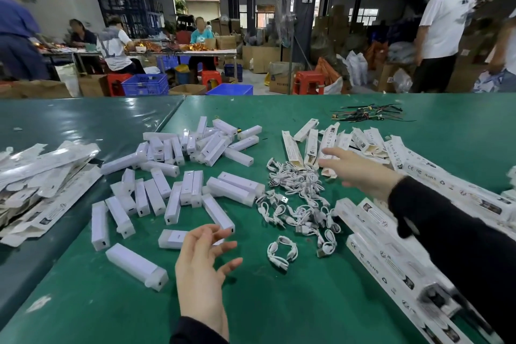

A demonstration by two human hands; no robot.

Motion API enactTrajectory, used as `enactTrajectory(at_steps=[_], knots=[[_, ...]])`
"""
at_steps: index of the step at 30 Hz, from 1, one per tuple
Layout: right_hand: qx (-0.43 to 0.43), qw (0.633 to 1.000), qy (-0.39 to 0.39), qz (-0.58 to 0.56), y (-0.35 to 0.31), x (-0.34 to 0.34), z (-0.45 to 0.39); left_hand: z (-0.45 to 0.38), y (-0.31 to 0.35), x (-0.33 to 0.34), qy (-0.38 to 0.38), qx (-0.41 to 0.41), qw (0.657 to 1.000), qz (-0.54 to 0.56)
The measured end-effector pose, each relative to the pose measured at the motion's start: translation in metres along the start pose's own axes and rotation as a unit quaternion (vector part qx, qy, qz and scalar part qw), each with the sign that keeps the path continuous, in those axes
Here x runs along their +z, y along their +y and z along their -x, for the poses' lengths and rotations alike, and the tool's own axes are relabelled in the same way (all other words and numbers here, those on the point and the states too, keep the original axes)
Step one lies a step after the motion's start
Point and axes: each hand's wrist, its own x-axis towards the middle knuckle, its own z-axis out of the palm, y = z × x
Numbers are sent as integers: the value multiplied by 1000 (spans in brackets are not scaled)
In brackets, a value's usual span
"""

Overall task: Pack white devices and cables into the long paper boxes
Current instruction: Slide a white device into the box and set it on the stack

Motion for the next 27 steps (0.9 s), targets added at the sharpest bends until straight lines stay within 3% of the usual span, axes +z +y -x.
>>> enactTrajectory(at_steps=[8, 12, 15, 19, 22, 24, 27], knots=[[118, 989, 41, -75, 25, 5, -82, -2, 1, 2, -24, -12, 1000, -8], [129, 974, 123, -140, 36, 14, -95, -3, 1, 1, -38, -18, 999, -6], [92, 959, 255, -87, 38, 11, -93, -2, 0, 1, -50, -19, 999, -8], [-84, 927, 363, -42, 16, 3, -61, -1, -1, 0, -82, -32, 996, -12], [-147, 909, 316, -227, -8, 2, -20, 1, -2, 0, -117, -29, 993, -10], [-139, 889, 202, -387, -19, 12, 20, 1, 0, 1, -151, -17, 988, -3], [-75, 872, 26, -483, -14, 45, 80, 2, 6, 2, -196, -3, 980, 35]])
